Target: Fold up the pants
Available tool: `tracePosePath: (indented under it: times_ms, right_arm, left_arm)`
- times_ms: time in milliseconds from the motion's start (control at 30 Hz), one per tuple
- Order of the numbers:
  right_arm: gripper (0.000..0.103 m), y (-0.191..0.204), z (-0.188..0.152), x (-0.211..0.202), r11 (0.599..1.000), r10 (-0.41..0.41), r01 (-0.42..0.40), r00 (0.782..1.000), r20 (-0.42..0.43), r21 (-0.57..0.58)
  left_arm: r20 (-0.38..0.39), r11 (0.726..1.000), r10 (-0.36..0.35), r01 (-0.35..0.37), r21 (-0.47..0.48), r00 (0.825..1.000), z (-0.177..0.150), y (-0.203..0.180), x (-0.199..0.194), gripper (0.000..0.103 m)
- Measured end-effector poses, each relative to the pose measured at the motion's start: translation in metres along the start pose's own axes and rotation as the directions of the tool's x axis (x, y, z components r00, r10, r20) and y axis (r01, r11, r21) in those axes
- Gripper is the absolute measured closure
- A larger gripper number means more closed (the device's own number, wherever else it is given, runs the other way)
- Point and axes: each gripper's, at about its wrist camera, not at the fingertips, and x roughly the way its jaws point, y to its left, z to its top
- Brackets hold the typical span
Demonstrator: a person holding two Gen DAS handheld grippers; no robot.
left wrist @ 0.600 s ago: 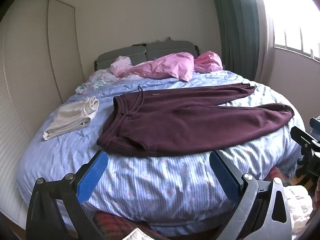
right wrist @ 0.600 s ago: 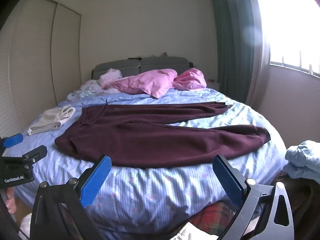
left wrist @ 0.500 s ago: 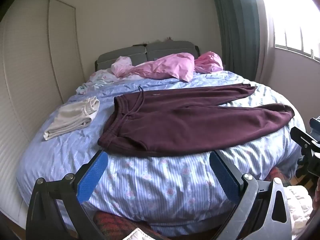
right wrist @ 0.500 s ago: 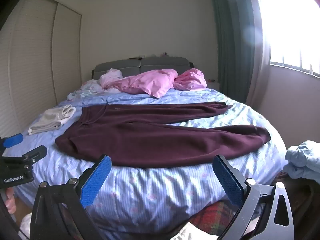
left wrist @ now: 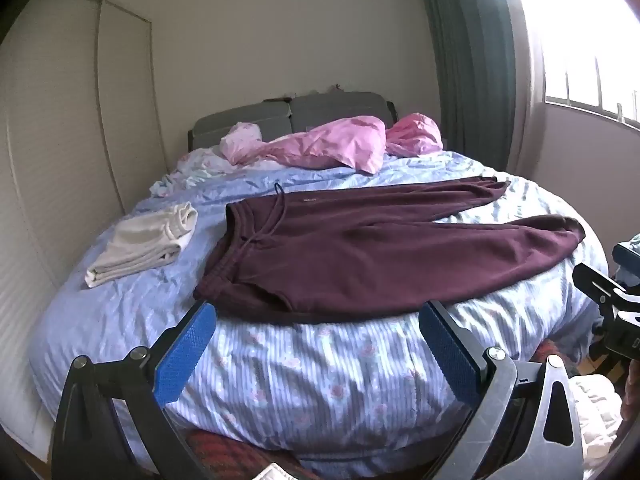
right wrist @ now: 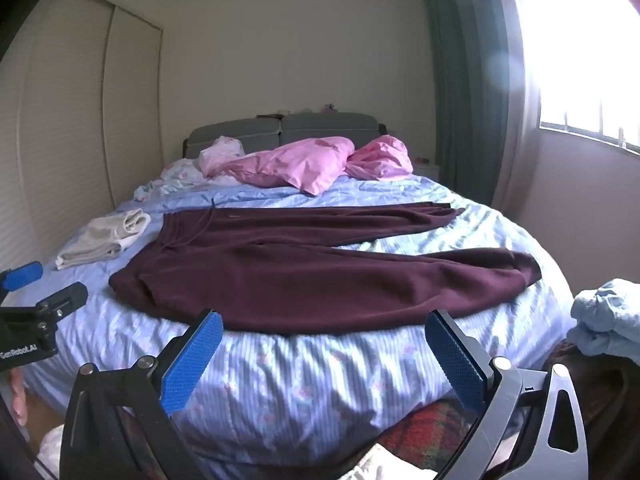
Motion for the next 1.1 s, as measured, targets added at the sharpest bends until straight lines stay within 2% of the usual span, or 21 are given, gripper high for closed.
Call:
tracePosePath:
  times_ms: [367,1100]
  right_arm:
    - [0.000,0.0003,-0.0004,0.0035,1.000,0.010,-0.010,1.000,-0.010,0.000]
    - [0.000,-0.0003,-0.0005,0.0035,1.000,0.013,-0.013,1.000,-0.009,-0.001]
  left_arm:
    - [0.003,1.000,-0.001,0.001,-0.023,1.000,0.0018,0.0007,-0.0012,0.000]
    - [0.026,1.000,0.004,-0.004,-0.008,1.000,0.0024,0.0007,-0.0060,0.000]
